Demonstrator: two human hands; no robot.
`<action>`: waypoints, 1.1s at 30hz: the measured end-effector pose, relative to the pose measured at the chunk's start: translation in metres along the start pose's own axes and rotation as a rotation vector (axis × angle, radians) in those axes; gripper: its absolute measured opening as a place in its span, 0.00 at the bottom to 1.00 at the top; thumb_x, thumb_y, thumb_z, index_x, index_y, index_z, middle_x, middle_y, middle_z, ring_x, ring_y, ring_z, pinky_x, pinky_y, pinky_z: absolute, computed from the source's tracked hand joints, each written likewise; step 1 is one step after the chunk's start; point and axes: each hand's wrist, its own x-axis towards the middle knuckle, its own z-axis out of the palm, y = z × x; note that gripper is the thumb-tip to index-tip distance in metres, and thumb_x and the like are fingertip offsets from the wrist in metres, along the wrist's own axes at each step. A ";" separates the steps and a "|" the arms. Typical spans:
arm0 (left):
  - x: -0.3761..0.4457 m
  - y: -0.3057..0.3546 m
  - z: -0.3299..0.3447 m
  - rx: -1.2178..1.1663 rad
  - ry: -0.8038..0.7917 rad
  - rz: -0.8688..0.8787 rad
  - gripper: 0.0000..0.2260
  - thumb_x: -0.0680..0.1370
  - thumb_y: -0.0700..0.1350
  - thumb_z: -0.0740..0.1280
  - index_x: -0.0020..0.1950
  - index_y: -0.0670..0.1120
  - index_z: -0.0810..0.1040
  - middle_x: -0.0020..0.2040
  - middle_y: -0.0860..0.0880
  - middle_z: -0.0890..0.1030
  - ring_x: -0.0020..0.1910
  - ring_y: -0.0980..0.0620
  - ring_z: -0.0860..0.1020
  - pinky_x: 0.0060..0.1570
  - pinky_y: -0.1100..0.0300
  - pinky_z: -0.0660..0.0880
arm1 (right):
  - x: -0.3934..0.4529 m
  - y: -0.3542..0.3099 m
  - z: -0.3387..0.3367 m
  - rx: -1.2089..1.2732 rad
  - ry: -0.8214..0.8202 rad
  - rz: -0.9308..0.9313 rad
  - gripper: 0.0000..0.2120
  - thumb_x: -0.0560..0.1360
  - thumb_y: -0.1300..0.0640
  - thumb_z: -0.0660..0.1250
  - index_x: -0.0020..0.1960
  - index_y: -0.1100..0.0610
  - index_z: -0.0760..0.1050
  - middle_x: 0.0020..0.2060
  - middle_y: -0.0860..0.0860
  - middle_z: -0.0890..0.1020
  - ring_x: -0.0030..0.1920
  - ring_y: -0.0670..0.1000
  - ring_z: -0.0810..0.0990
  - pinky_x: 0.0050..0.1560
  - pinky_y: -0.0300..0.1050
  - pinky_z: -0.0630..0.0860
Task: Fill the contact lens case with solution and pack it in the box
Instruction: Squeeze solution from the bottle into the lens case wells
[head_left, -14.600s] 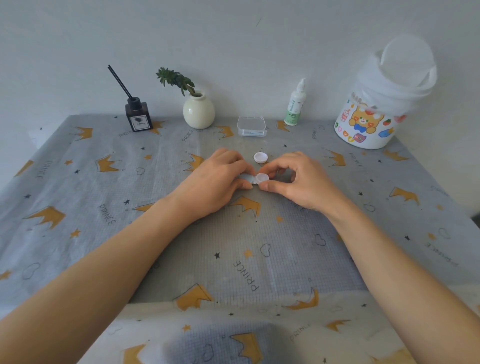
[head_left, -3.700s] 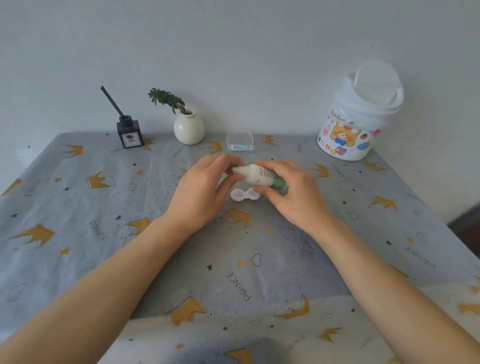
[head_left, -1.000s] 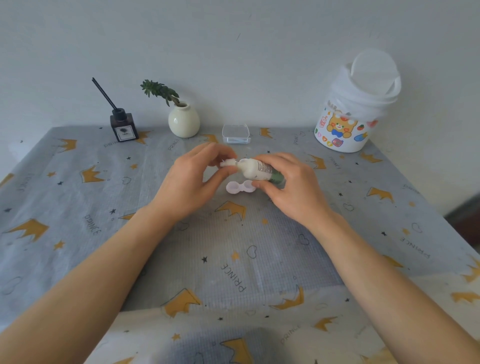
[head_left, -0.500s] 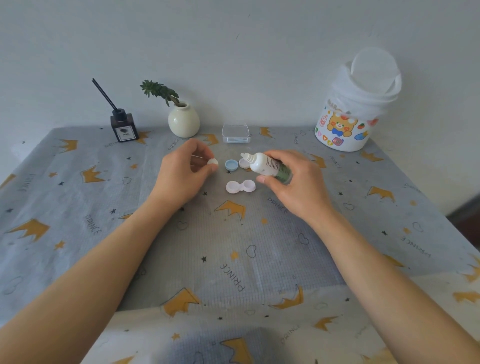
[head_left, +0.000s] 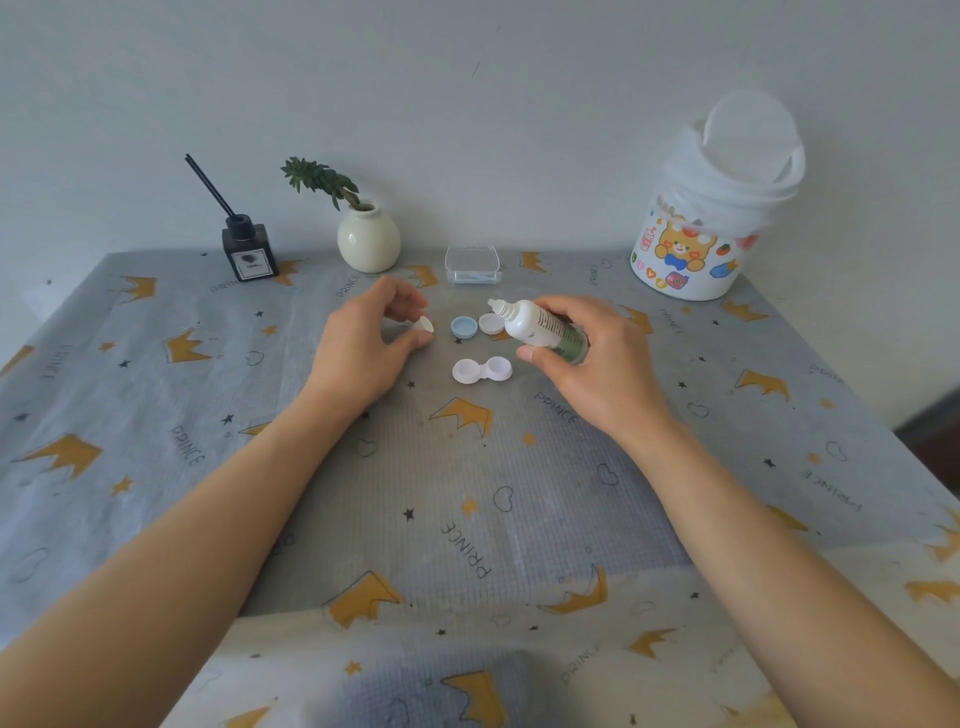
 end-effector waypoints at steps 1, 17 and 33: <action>0.000 0.000 0.000 0.010 -0.001 0.010 0.11 0.75 0.44 0.73 0.55 0.51 0.77 0.49 0.58 0.81 0.52 0.59 0.78 0.48 0.68 0.68 | 0.000 0.000 0.000 -0.001 0.003 -0.002 0.19 0.70 0.59 0.78 0.59 0.54 0.80 0.52 0.47 0.83 0.50 0.42 0.76 0.51 0.25 0.67; -0.013 0.012 -0.013 0.025 -0.007 0.270 0.10 0.75 0.46 0.73 0.55 0.52 0.79 0.49 0.65 0.78 0.50 0.63 0.73 0.52 0.74 0.68 | 0.000 0.002 0.000 -0.025 0.013 -0.006 0.17 0.70 0.59 0.77 0.58 0.55 0.80 0.51 0.46 0.82 0.50 0.42 0.76 0.50 0.24 0.67; -0.017 0.005 0.000 0.085 -0.235 0.310 0.17 0.70 0.51 0.77 0.57 0.51 0.78 0.50 0.56 0.79 0.42 0.58 0.77 0.41 0.72 0.71 | 0.000 0.002 0.001 -0.096 0.003 -0.056 0.18 0.70 0.62 0.76 0.59 0.56 0.79 0.52 0.49 0.82 0.52 0.49 0.77 0.53 0.38 0.70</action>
